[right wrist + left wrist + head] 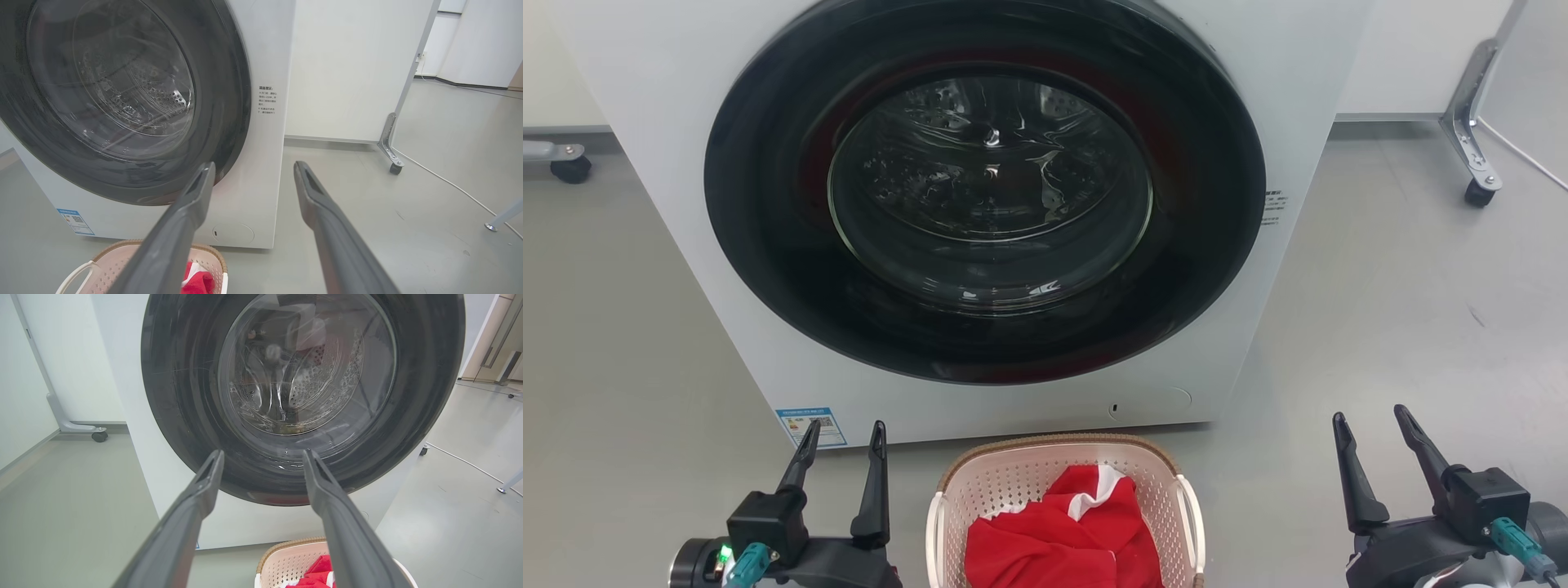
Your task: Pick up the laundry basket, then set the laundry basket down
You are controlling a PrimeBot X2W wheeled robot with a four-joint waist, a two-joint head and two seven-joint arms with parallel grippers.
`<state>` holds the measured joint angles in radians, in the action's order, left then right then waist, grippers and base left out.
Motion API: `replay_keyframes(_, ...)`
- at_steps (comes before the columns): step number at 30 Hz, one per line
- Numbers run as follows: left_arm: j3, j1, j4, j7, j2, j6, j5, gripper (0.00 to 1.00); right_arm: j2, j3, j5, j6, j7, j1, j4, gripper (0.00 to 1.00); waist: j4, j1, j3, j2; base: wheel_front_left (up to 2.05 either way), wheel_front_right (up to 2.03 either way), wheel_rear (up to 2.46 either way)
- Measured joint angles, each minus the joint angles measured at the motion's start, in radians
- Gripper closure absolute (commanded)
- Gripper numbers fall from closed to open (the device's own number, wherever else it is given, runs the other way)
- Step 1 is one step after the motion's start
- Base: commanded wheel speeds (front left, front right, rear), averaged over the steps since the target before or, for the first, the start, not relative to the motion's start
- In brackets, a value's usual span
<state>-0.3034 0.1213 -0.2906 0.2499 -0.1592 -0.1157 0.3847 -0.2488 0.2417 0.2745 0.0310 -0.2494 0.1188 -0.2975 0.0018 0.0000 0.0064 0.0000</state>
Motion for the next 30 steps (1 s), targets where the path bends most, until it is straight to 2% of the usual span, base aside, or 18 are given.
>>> replay_keyframes(20,0.009,0.0,-0.023,0.0,0.005,-0.008,-0.01,0.0,0.013,-0.018,0.0,-0.013,0.0,-0.001,-0.006,0.0,0.002,0.0,0.005,0.0,0.0,0.0,0.0)
replay_keyframes(30,0.011,0.001,-0.012,0.0,0.008,-0.008,-0.017,0.0,0.025,-0.034,0.001,-0.015,0.0,0.004,0.002,0.0,0.001,0.0,0.056,0.0,0.0,0.0,0.0)
